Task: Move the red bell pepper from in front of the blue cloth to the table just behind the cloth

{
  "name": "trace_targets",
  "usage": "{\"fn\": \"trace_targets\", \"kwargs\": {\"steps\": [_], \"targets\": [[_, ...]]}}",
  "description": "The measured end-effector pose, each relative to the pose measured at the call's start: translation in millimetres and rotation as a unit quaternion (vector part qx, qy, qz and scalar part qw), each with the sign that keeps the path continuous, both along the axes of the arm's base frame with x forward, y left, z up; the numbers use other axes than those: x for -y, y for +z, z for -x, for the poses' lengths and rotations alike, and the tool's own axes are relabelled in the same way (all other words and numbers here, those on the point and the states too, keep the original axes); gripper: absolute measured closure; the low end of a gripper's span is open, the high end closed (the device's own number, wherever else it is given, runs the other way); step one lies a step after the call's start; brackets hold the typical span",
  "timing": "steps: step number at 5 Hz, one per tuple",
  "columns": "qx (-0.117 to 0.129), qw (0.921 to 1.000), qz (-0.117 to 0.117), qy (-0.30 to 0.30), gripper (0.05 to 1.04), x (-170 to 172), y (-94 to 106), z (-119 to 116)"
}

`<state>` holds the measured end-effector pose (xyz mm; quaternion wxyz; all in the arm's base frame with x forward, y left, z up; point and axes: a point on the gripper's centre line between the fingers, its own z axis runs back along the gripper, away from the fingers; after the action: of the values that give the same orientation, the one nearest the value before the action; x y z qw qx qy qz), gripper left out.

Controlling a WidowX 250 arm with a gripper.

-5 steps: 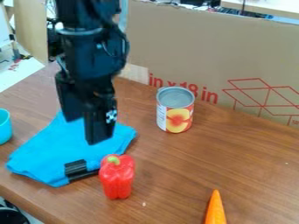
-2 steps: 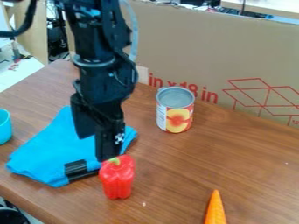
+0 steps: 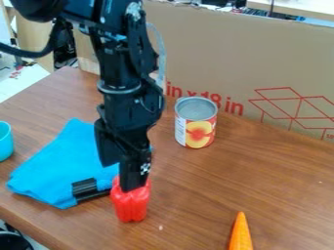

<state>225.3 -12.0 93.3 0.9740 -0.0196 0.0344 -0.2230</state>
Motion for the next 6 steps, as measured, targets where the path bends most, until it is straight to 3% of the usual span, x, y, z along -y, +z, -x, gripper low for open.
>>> {"fn": "trace_targets", "kwargs": {"steps": [2, 3, 5, 6], "targets": [[-0.013, 0.9999, -0.002, 0.005, 0.095, -0.2, -11.9, -3.1], [-0.014, 0.9998, -0.009, 0.008, 0.173, -0.9, -15.0, -5.2], [-0.012, 0.9999, -0.007, 0.003, 0.727, 3.6, -17.8, -12.2], [-0.032, 0.9995, -0.004, 0.006, 0.909, 4.6, -15.9, -5.5]]}}
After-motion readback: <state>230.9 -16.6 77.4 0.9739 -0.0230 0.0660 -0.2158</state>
